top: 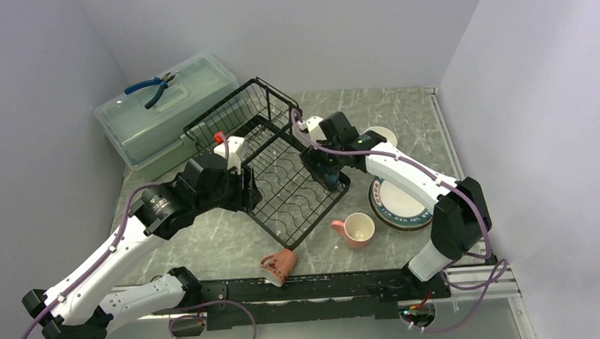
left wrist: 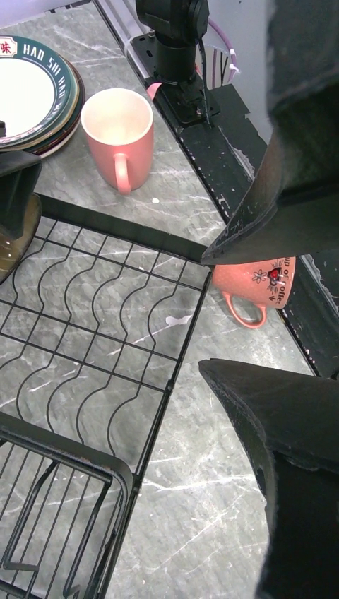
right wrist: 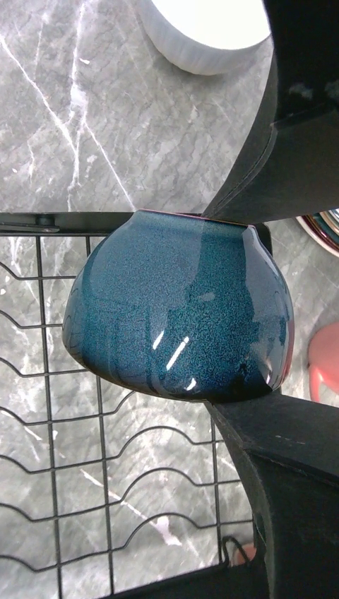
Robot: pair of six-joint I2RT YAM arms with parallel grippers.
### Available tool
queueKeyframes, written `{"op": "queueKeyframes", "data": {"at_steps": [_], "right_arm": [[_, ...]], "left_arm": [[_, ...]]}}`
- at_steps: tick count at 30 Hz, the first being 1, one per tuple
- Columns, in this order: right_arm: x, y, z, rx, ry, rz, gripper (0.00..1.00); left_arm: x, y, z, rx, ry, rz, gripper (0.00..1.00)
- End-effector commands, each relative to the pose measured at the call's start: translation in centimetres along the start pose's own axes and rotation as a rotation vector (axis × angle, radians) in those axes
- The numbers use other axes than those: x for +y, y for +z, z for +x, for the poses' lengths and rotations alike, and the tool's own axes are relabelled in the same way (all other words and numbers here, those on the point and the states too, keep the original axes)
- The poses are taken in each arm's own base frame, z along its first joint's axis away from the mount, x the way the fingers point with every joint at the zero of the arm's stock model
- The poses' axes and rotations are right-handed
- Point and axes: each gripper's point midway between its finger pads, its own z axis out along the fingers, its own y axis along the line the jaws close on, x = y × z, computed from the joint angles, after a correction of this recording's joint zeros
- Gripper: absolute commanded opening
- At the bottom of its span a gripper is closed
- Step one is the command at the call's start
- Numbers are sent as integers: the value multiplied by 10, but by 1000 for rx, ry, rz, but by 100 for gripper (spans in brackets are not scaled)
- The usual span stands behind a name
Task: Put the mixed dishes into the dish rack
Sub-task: Insert the bowl into the dish rack.
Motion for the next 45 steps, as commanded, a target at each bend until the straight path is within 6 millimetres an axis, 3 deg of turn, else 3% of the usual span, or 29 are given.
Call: {"op": "queueKeyframes", "data": {"at_steps": [1,14,23,32,39,45], "right_arm": [[-10,-15,-37,-180,-101,38,0],[-22,-4,-30,-176,-108,107,0],[-5,2,-28,-166,-95,43,0],[6,-12,-47,-211,-86,39,0],[18,-11,-48,-186,-75,19,0],[17,-11,-47,-188,-70,33,0]], "left_arm": [[-1,-10,-19,-65,24,0,57],[1,-12,-18,-67,27,-9,58],[1,-11,-16,-62,28,-3,57],[2,-15,-16,-72,23,-2,58],[1,-16,-16,-71,22,1,58],[1,-16,-15,-69,22,5,57]]}}
